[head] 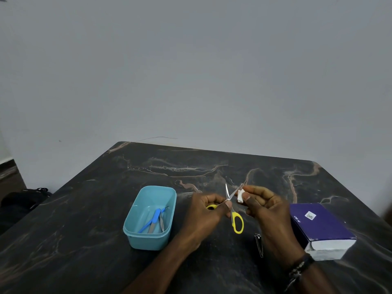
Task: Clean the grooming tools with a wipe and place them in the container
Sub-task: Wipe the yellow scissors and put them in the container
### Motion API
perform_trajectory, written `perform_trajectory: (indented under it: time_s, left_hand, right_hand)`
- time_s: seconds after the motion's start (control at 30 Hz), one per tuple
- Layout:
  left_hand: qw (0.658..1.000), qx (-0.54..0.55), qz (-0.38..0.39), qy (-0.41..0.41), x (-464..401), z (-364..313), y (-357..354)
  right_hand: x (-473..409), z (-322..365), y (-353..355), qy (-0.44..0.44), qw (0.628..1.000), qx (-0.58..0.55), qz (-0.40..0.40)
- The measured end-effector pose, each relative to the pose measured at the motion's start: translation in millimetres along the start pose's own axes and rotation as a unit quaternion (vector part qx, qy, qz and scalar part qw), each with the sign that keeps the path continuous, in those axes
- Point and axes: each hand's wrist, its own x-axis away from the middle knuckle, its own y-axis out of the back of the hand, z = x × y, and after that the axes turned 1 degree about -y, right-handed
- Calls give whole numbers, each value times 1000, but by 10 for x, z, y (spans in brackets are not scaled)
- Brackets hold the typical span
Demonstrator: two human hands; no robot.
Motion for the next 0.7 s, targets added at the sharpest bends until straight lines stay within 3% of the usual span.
perform_trajectory:
  time_s: [0.7]
  left_hand:
    - [1000,-18,-16,-4,37,31,-87]
  right_hand:
    - [73,-2,-78,-12,1000,-24,-7]
